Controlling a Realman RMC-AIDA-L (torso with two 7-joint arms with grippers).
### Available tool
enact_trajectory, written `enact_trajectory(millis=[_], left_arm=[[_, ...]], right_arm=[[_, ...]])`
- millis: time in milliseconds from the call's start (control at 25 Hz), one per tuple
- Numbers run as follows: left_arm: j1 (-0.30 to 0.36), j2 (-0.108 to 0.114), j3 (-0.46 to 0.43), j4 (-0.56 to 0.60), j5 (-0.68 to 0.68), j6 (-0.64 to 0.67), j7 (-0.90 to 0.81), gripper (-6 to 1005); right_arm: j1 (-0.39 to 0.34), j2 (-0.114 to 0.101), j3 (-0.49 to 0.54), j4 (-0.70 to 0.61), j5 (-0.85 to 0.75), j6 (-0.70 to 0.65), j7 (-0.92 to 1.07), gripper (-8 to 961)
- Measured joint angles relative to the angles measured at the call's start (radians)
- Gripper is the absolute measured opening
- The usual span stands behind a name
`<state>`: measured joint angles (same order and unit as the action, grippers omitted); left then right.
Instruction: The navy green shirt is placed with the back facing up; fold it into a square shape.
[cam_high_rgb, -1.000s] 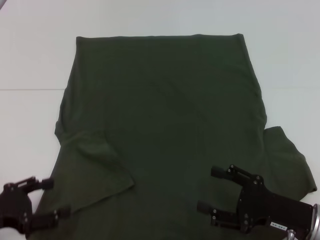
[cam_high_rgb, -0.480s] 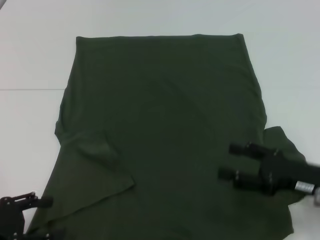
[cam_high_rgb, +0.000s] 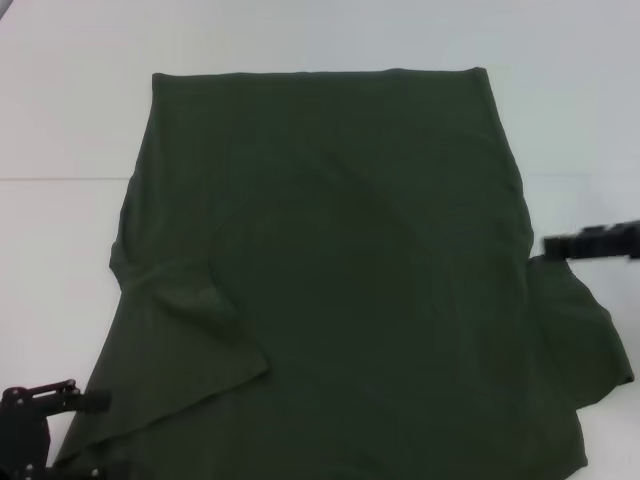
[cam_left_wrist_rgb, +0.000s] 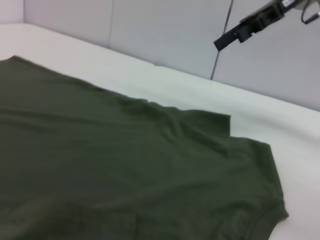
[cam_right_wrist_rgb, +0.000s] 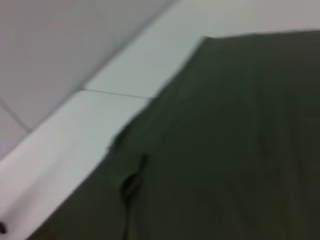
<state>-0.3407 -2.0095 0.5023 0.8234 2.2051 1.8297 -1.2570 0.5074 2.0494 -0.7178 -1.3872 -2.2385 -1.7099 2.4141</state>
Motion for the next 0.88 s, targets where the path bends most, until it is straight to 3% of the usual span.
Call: enact_trajectory(millis=[160, 280, 440, 680, 880], left_arm=[[-0.012, -0.005, -0.001, -0.003, -0.005, 0.005, 0.01, 887], [-0.016, -0.01, -0.001, -0.005, -0.008, 0.006, 0.015, 887], [-0.023, -0.011, 0.001, -0.01, -0.01, 0.007, 0.016, 887], [-0.025, -0.022, 0.0, -0.004, -0.017, -0.002, 0.032, 887], [-0.025, -0.023, -0.001, -0.007, -0.025, -0.003, 0.035, 887]], right_arm=[[0.114, -0.013, 0.146, -0.01, -0.268, -0.086, 0.183, 897], [0.14, -0.012, 0.15, 0.009, -0.462, -0.096, 0.255, 898], [0.139, -0.013, 0.147, 0.045, -0.525, -0.101, 0.277, 898], [0.126, -0.049, 0.153, 0.242, -0.546, -0.028, 0.289, 896], [0.126, -0.054, 0.15, 0.302, -0.54, 0.049, 0.288, 895]])
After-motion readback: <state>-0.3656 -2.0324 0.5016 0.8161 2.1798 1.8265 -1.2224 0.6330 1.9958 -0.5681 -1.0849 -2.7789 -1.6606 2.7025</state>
